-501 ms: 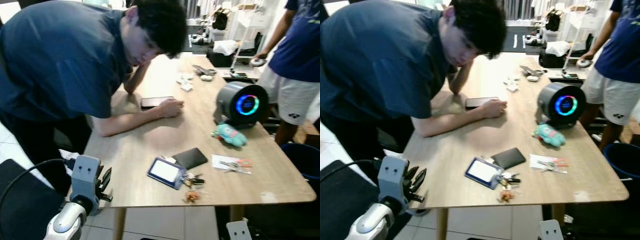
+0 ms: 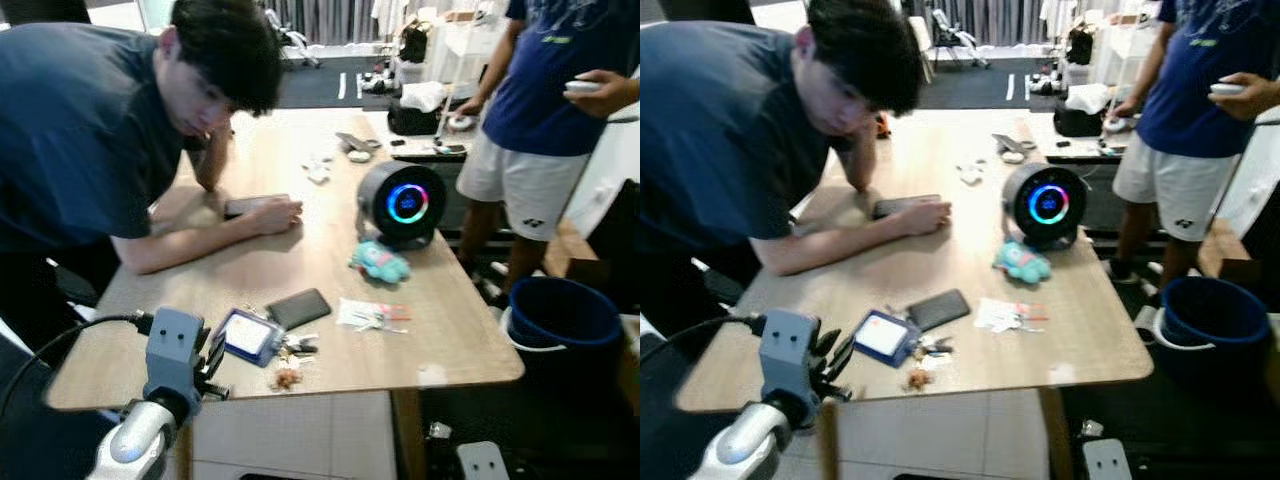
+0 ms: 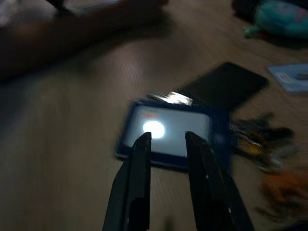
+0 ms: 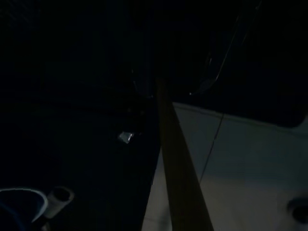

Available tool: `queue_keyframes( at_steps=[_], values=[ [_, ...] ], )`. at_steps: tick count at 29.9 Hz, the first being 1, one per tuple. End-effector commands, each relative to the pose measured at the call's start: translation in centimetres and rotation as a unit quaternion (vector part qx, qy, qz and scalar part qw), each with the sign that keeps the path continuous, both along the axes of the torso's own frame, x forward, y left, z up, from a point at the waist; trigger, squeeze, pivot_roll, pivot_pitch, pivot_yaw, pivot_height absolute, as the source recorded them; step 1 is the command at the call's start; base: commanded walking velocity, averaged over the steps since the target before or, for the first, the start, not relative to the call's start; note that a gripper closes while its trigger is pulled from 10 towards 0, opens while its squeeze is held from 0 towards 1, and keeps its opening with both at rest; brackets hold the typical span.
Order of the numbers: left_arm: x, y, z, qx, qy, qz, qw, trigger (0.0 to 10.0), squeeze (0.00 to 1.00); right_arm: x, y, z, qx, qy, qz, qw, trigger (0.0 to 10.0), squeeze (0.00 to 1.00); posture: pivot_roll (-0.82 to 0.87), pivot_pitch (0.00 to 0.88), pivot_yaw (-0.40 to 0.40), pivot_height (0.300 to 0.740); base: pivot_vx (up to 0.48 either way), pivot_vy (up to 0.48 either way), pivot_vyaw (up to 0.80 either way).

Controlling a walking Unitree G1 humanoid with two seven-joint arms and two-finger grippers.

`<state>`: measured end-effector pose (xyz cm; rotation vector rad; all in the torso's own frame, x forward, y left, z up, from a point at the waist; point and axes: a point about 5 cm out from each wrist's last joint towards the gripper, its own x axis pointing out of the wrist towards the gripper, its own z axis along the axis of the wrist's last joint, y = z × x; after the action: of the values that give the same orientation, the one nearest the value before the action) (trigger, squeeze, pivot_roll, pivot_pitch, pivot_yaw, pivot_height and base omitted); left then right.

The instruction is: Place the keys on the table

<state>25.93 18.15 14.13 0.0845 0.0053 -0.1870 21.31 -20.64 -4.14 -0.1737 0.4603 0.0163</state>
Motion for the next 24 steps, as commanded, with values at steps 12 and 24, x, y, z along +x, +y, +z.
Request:
queue_keyframes(
  at_steps=[12, 24],
  values=[
    [-0.15, 0.12, -0.42, 0.007, 0.01, 0.003, 1.0, 10.0, 0.0, -0.33, -0.14, -0.21, -0.002, 0.006, -0.002, 1.0, 10.0, 0.0, 0.1, 0.12, 0.039, 0.74, 0.0, -0.374, 0.0],
    [-0.12, 0.09, -0.42, 0.009, 0.011, 0.004, 1.0, 10.0, 0.0, -0.23, -0.09, -0.18, -0.002, 0.006, 0.0, 1.0, 10.0, 0.0, 0.1, 0.117, 0.037, 0.74, 0.0, -0.192, 0.0]
  ],
)
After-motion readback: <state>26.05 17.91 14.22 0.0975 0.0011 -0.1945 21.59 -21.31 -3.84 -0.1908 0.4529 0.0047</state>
